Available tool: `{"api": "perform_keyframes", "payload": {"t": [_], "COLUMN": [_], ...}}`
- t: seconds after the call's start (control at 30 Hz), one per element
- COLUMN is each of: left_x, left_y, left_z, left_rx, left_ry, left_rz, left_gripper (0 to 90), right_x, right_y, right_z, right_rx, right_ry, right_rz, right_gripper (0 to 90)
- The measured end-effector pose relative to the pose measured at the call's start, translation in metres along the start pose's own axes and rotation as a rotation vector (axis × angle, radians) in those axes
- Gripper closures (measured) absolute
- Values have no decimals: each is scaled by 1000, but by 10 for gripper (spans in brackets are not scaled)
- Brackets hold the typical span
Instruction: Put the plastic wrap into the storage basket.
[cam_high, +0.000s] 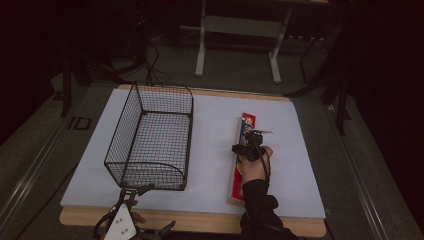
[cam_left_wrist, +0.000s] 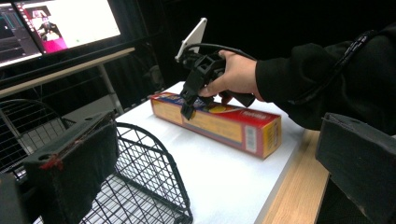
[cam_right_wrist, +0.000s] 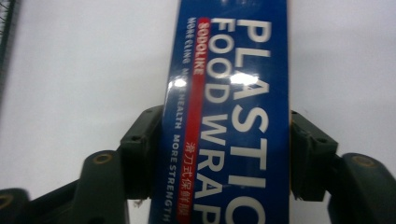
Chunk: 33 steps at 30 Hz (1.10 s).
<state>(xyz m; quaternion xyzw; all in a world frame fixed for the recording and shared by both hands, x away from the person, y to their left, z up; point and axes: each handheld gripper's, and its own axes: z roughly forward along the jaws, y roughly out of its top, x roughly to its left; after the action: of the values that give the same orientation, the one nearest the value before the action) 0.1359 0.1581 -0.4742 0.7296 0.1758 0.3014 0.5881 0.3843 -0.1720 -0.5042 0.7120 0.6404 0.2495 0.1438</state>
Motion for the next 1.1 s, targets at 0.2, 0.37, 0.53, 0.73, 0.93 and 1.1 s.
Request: {"api": "perform_keyframes", "payload": {"t": [0.2,0.37,0.53,0.73,0.93,1.1], "left_x": [0,0,0,0,0,-1], "left_y": [0,0,0,0,0,0], "left_z": [1,1,1,1,1,2], "left_rx": [2,3,4,4,4,17], "left_ry": [-1,-2,-3,0,2,-6], "left_rz": [0,0,1,1,2,2], "left_gripper": [1,1,1,1,1,1], "right_x": [-3,-3,-2,5,18,24], "right_y": [2,4,10,21,35,44], "right_z": [-1,-4,-13,-29,-46,-59], "right_rx": [12,5,-17,-44,-90,-122], "right_ry": [14,12,6,38,61,88], "right_rz": [-8,-30,-58,-85,-116,-140], "right_gripper": [386,389,393,395,395,395]}}
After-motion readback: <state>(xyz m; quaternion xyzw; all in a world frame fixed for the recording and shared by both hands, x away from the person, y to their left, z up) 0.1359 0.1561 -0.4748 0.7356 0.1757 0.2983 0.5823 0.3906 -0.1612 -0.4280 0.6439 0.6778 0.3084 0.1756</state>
